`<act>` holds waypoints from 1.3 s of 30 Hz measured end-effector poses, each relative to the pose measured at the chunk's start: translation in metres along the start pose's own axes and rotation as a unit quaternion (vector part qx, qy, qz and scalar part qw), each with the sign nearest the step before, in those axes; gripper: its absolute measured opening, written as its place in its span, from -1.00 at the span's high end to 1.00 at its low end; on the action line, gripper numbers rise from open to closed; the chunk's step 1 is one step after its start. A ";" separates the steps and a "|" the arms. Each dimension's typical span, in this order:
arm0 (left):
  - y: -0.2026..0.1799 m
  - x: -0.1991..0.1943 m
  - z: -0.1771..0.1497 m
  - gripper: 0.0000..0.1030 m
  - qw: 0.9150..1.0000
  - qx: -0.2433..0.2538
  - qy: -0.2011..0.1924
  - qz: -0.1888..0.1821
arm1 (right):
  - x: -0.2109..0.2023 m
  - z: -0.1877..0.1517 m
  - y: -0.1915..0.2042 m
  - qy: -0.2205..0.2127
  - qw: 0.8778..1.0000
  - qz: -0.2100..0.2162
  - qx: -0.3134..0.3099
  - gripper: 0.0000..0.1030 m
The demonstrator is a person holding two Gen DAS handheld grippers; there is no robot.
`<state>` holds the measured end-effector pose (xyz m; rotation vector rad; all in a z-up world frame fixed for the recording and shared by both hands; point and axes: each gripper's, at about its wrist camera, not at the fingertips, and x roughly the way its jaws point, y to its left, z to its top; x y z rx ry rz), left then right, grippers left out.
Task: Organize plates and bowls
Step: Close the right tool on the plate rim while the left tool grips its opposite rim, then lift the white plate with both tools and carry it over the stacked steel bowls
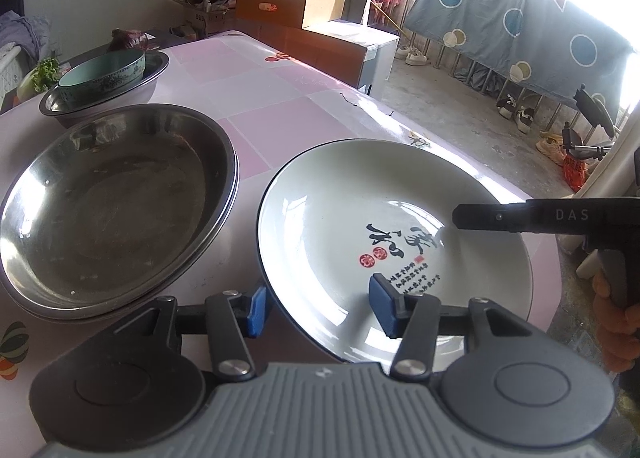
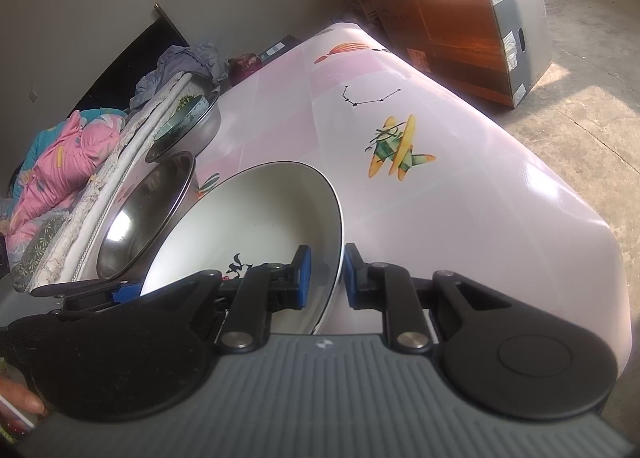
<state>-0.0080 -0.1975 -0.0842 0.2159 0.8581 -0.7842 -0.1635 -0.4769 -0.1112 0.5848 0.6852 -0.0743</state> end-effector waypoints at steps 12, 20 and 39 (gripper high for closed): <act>-0.005 0.001 -0.002 -0.13 1.000 0.015 -0.012 0.010 | 0.002 -0.005 0.014 -0.013 0.999 -0.030 -0.041 0.65; -0.005 0.000 -0.002 -0.16 1.000 0.016 -0.017 0.012 | 0.004 -0.006 0.023 -0.016 0.996 -0.048 -0.076 0.60; -0.006 -0.007 -0.001 -0.16 0.999 0.024 -0.037 0.028 | 0.000 -0.003 0.032 -0.036 0.993 -0.051 -0.100 0.59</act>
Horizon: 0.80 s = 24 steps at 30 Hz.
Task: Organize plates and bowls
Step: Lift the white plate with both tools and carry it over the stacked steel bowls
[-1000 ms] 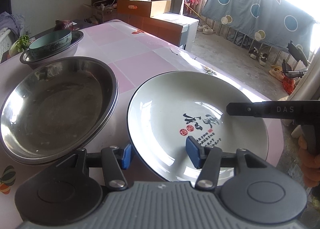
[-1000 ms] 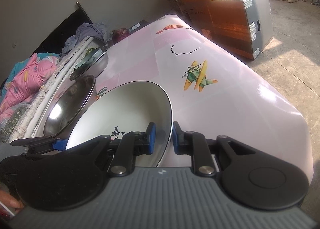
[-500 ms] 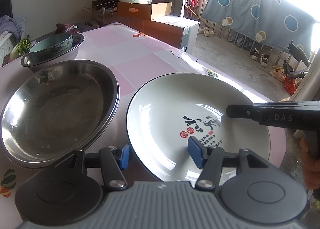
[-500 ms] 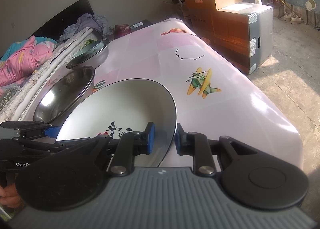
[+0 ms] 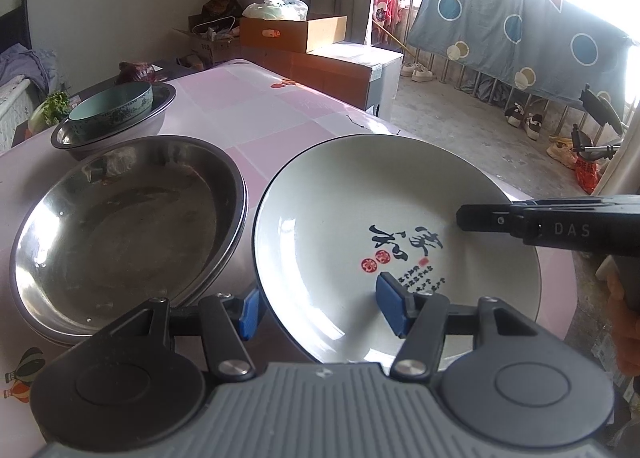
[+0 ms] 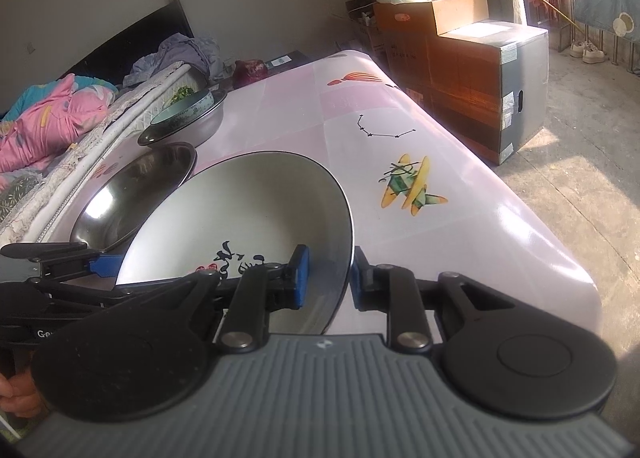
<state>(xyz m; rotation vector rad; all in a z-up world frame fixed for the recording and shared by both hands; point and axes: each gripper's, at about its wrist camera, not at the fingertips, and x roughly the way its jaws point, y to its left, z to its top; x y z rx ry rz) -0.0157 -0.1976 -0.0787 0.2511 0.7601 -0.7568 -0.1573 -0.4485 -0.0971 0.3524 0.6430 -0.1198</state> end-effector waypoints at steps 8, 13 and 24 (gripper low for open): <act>0.001 0.000 0.001 -0.15 1.000 -0.004 0.004 -0.002 | -0.002 0.003 -0.001 -0.001 1.000 -0.002 0.003 0.59; -0.001 -0.003 0.003 -0.14 1.000 -0.009 0.006 -0.007 | -0.005 0.006 0.000 -0.001 1.000 -0.007 0.007 0.59; 0.001 -0.016 0.013 -0.13 1.000 -0.024 0.001 -0.017 | -0.020 0.016 0.008 -0.009 1.000 -0.014 0.006 0.58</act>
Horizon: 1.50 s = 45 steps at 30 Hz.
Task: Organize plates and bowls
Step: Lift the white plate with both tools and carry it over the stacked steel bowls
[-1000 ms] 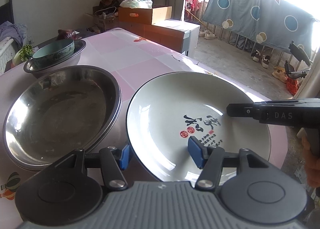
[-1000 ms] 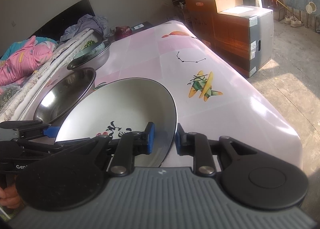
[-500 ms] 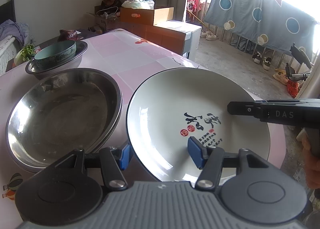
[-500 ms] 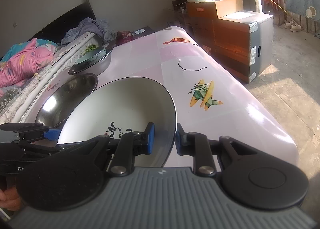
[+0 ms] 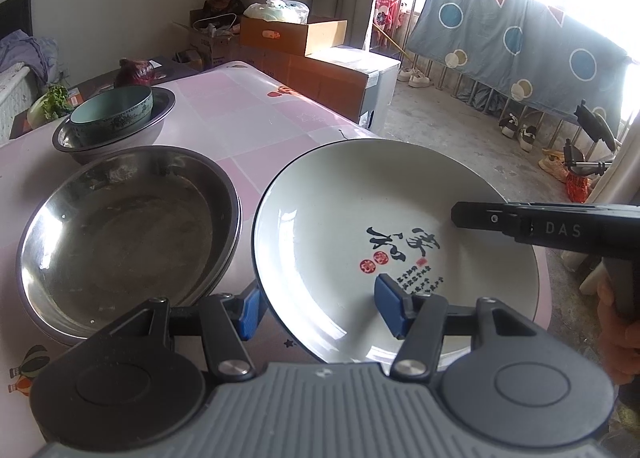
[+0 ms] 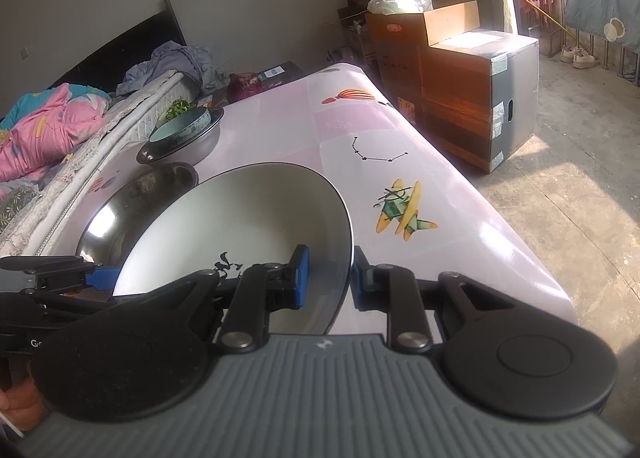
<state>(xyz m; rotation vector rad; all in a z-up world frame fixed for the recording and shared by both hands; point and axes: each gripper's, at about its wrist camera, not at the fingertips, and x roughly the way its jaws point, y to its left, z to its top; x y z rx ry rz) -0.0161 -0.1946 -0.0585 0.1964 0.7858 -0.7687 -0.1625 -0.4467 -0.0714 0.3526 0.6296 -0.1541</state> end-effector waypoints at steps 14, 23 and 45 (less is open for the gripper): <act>0.033 -0.030 0.013 -0.13 0.998 -0.032 -0.039 0.027 | 0.002 0.030 0.041 -0.017 0.999 0.026 -0.016 0.59; 0.090 -0.042 0.015 -0.13 0.994 -0.068 -0.039 0.074 | 0.049 0.048 0.093 -0.002 0.997 0.073 -0.027 0.59; 0.165 -0.029 0.008 -0.15 0.990 -0.102 0.004 0.099 | 0.120 0.040 0.165 0.082 0.994 0.070 -0.028 0.58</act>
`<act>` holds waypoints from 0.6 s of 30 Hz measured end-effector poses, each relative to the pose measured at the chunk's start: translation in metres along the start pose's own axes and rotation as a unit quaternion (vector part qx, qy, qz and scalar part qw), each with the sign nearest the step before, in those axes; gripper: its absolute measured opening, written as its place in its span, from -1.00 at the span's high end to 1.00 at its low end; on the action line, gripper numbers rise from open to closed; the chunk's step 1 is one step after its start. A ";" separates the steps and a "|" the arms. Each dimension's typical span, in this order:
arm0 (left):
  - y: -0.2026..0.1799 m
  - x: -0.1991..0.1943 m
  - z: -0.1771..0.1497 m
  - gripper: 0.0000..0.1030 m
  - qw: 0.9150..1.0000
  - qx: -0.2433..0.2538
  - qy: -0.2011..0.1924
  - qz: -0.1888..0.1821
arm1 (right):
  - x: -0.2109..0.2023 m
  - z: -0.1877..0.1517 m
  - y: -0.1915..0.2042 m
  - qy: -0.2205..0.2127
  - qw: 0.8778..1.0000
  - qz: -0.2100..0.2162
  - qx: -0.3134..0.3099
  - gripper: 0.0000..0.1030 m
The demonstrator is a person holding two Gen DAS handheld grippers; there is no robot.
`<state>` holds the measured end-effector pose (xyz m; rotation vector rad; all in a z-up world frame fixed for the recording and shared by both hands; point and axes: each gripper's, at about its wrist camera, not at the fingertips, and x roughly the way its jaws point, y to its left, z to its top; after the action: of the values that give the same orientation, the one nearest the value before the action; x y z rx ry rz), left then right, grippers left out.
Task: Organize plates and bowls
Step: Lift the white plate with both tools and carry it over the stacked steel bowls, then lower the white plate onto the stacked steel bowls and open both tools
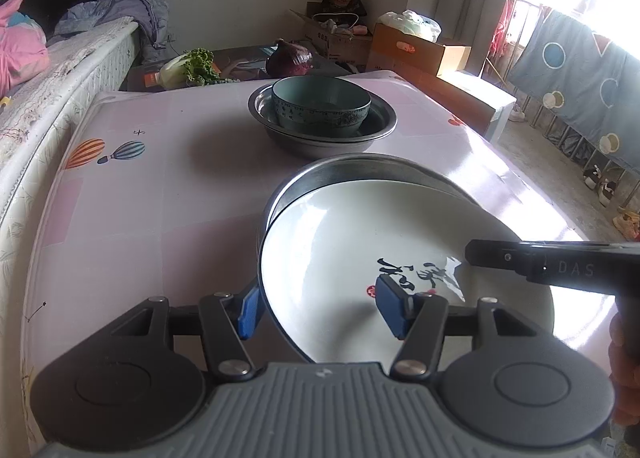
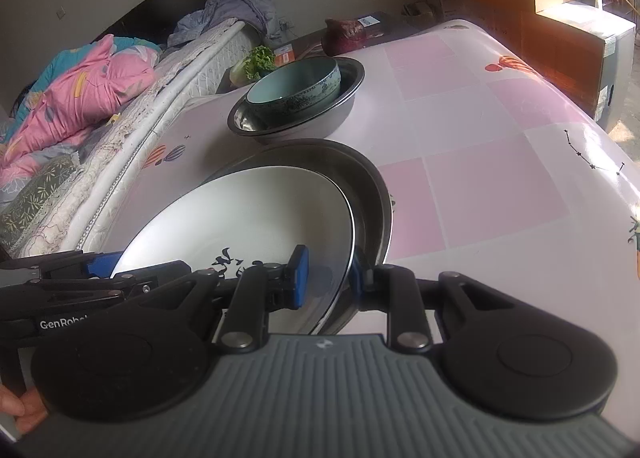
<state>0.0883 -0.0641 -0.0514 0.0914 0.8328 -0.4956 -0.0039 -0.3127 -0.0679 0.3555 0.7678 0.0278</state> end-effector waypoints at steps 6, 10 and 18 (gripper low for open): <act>0.000 0.003 0.001 -0.16 1.000 0.016 0.001 0.003 | 0.005 0.005 0.002 0.002 1.000 -0.012 -0.001 0.58; 0.000 0.002 0.003 -0.20 1.000 0.021 -0.002 0.004 | 0.006 0.009 -0.003 0.001 1.000 -0.010 0.007 0.58; -0.009 -0.009 0.004 -0.39 0.998 0.053 -0.024 0.009 | -0.001 0.019 -0.016 -0.024 0.999 -0.003 0.035 0.48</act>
<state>0.0819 -0.0695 -0.0410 0.1834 0.7584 -0.5226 0.0068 -0.3335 -0.0602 0.4192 0.7232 -0.0136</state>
